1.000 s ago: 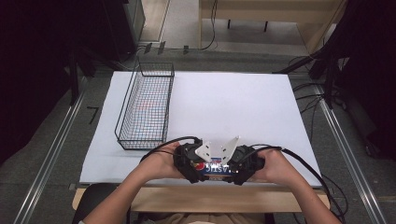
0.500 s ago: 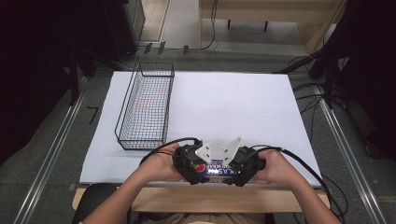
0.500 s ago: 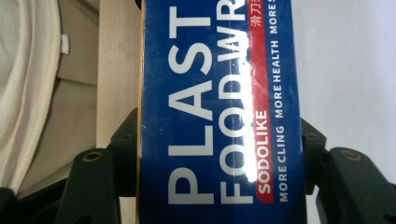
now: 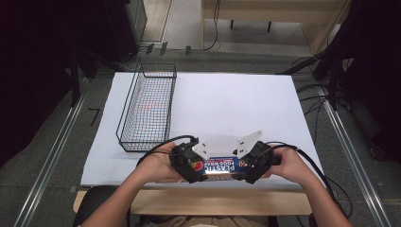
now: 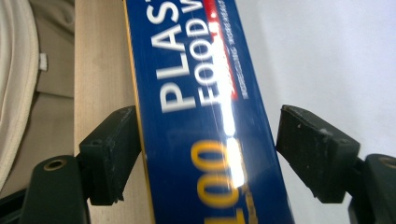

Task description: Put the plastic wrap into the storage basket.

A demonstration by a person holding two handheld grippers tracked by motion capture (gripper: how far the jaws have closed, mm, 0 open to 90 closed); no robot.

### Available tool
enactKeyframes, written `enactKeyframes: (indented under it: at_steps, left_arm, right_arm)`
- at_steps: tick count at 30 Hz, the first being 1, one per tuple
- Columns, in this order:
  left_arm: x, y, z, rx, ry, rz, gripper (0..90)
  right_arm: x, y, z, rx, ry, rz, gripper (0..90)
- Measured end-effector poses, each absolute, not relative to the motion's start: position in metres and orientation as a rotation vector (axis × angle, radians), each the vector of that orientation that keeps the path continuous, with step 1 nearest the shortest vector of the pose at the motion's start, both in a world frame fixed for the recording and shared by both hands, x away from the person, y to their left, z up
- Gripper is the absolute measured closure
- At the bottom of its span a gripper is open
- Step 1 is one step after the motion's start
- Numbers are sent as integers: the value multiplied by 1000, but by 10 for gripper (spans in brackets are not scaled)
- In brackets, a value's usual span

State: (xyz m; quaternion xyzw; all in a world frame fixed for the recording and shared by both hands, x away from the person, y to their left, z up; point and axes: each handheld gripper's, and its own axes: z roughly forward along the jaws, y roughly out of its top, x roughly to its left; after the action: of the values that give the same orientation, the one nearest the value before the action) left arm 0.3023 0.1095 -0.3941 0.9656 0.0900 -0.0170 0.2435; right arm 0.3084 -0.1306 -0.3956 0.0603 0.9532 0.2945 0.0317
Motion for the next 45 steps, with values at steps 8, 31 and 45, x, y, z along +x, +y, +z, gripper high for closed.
enactKeyframes:
  at_steps: [8, 31, 45]
  left_arm:
    - [306, 120, -388, 2628, 288, -32, 401]
    - [316, 143, -379, 2596, 402, 5, 400]
    - [321, 157, -366, 2543, 493, 60, 400]
  right_arm:
    - [318, -153, -388, 274, 2890, 1017, 220]
    - [339, -210, -382, 592, 2686, 1161, 211]
    - [349, -217, -413, 682, 2659, 1098, 206]
